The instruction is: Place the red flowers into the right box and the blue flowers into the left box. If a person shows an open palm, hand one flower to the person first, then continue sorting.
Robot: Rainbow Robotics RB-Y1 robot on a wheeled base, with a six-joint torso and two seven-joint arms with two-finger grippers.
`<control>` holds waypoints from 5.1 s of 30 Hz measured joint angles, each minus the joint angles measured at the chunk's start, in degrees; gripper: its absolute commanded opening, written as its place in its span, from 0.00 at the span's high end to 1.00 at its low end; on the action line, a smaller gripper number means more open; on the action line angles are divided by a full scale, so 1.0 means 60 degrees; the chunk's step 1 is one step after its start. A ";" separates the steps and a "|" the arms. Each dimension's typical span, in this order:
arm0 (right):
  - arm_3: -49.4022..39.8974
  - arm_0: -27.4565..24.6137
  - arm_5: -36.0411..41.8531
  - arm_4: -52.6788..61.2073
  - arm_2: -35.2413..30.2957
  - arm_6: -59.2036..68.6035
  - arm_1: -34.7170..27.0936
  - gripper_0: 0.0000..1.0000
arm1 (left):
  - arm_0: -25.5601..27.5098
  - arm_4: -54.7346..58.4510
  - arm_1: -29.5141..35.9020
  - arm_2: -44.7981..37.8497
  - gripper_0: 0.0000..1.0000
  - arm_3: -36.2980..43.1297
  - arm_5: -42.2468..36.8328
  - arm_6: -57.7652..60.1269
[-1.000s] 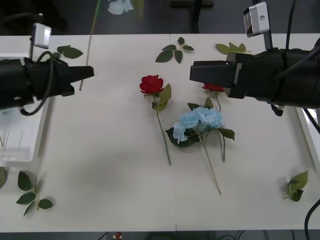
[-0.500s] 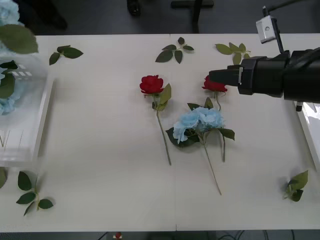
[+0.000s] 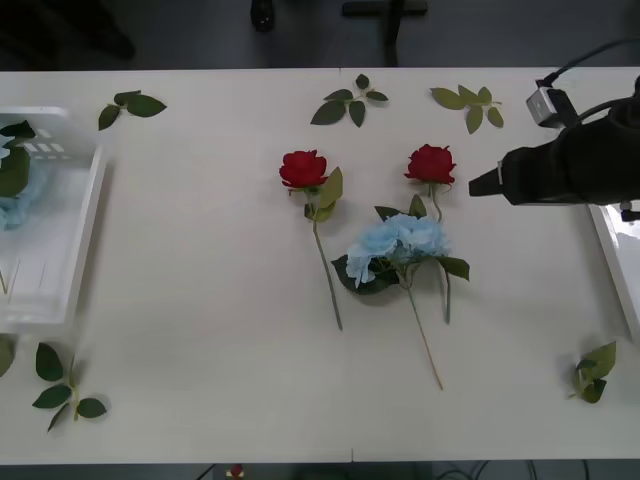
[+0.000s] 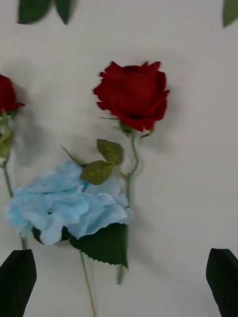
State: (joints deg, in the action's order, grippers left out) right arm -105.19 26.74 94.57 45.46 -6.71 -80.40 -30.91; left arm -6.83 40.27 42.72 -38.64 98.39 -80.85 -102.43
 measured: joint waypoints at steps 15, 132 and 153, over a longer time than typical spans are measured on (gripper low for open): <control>0.3863 0.1760 -0.1516 -0.3315 0.2708 0.0620 0.0049 0.00 | 0.0484 0.0114 -0.0025 0.1807 0.71 -0.2183 0.2995 -0.0001; 0.5637 -0.0091 -0.2987 -0.1792 -0.2604 -0.5051 -0.2598 1.00 | -0.5975 -0.3677 -0.4618 1.2228 1.00 -0.5467 0.5870 0.7989; 0.6945 -0.0435 -0.5085 -0.1482 -0.2397 -0.5212 -0.2599 0.11 | -0.3643 -0.1365 -0.2802 0.8536 1.00 0.0864 0.0981 0.4294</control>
State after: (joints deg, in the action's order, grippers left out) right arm -63.51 24.13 64.06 36.56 -21.09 -111.68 -46.50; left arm -28.69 32.08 25.91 12.57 103.57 -74.96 -76.66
